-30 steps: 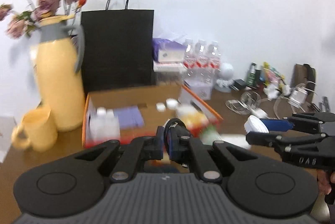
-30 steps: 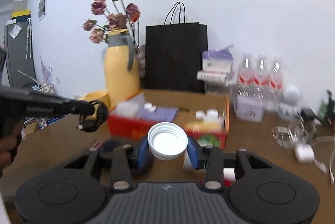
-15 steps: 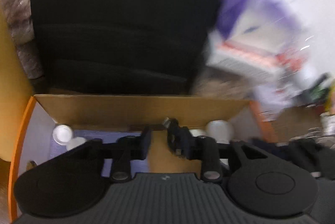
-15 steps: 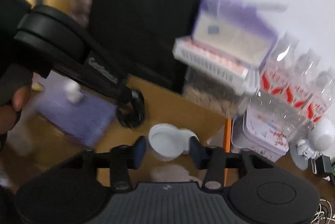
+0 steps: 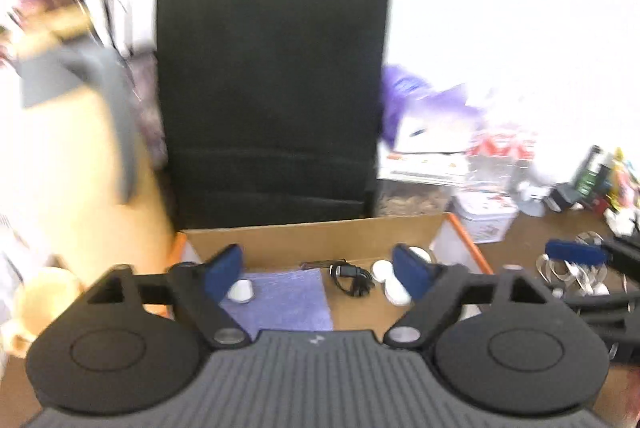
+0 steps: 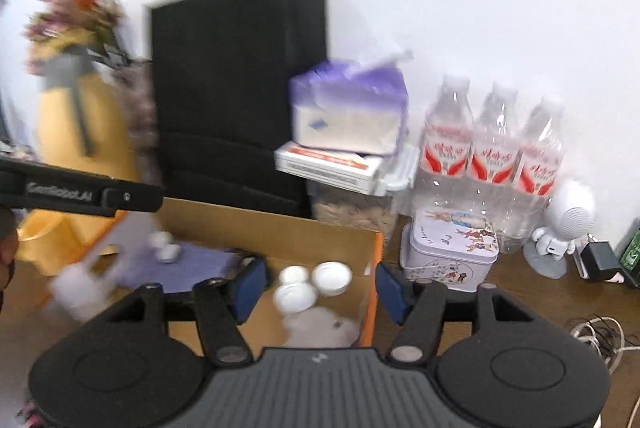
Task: Organize objects
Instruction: 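Withdraw both grippers from the box back over the table, then grasp the braided black cable with left gripper while right gripper grasps a small beige block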
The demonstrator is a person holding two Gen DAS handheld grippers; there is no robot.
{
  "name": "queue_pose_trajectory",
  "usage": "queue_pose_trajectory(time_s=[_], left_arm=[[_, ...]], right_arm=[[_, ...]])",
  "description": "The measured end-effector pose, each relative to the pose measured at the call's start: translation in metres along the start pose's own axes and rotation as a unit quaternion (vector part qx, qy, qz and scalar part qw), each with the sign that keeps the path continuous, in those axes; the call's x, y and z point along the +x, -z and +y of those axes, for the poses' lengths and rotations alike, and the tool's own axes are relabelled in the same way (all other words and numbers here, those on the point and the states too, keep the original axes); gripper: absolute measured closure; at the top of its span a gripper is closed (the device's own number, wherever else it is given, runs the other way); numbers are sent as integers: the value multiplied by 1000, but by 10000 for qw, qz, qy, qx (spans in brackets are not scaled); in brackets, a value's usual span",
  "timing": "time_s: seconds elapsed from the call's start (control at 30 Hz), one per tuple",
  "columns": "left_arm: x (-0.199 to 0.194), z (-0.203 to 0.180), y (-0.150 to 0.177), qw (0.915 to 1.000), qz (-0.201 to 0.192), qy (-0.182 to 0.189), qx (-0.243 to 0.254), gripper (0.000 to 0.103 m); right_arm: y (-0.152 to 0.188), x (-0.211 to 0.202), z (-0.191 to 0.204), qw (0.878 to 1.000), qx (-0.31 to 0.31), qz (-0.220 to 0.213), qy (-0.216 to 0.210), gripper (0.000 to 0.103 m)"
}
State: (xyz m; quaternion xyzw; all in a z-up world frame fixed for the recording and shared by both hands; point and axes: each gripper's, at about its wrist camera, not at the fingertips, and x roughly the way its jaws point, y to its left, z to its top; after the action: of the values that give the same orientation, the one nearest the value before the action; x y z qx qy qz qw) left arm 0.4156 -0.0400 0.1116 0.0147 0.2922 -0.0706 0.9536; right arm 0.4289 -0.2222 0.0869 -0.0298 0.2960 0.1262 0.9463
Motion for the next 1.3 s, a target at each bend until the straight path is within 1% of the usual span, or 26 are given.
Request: queue_pose_trajectory(time_s=[0.03,0.07,0.13,0.2,0.27,0.3,0.33,0.37,0.43,0.5,0.6,0.67,0.73,0.8,0.87,0.93,0.97,1.0,1.07,1.13,1.2,1.3], left_arm=[[-26,-2,14,9995,-249,104,188,15],[-50,-3,31,9985,-394,202,333,13],[-91,-2,62,9978,-450,329,369,12],[-127,-4,96,9966,-494,566,348,11],[-166,-5,132,9949,-605,728,350,6],[-180,-7,148,9942,-672,755,368,4],[-194,-8,166,9941,-722,739,322,2],[-207,-9,186,9951,-679,658,296,1],[-219,-16,213,9969,-471,544,330,1],[-229,-16,237,9981,-96,549,261,1],[-242,-6,259,9986,159,483,142,1],[-241,0,261,9993,130,322,148,0],[-234,3,259,9996,3,192,205,0],[-221,0,254,9989,-197,93,413,0],[-202,-7,245,9973,-318,48,667,0],[-180,-12,235,9951,-508,124,836,0],[-165,-11,230,9943,-568,196,886,0],[-150,-11,226,9938,-564,295,916,0],[-121,-6,217,9933,-440,499,949,0],[-95,-2,211,9941,-266,520,920,0],[-71,3,205,9945,-128,538,886,0],[-46,8,202,9945,140,591,850,0]], right_arm=[[10,-20,4,9998,-18,-163,-62,36],[19,-35,6,9996,-8,-286,-82,31],[45,-70,13,9989,125,-444,-118,26],[73,-102,20,9984,184,-499,-183,25],[105,-133,31,9981,188,-547,-221,25],[122,-150,38,9978,211,-588,-217,24],[140,-163,45,9976,246,-607,-228,20],[155,-177,51,9975,247,-609,-248,18],[189,-199,60,9969,353,-565,-408,16],[215,-215,64,9958,618,-320,-596,16],[243,-238,64,9932,853,11,-793,16],[251,-252,64,9938,754,127,-802,16],[252,-265,59,9949,719,50,-709,16],[249,-272,56,9959,721,-122,-533,16],[243,-267,55,9964,716,-265,-371,16],[235,-253,58,9969,656,-340,-276,17],[230,-244,60,9970,625,-357,-298,19],[225,-233,62,9970,593,-361,-355,20],[211,-209,66,9968,507,-297,-537,28],[199,-188,70,9969,409,-252,-617,33],[188,-166,72,9972,375,-201,-613,33],[178,-138,70,9970,438,-64,-628,33]])
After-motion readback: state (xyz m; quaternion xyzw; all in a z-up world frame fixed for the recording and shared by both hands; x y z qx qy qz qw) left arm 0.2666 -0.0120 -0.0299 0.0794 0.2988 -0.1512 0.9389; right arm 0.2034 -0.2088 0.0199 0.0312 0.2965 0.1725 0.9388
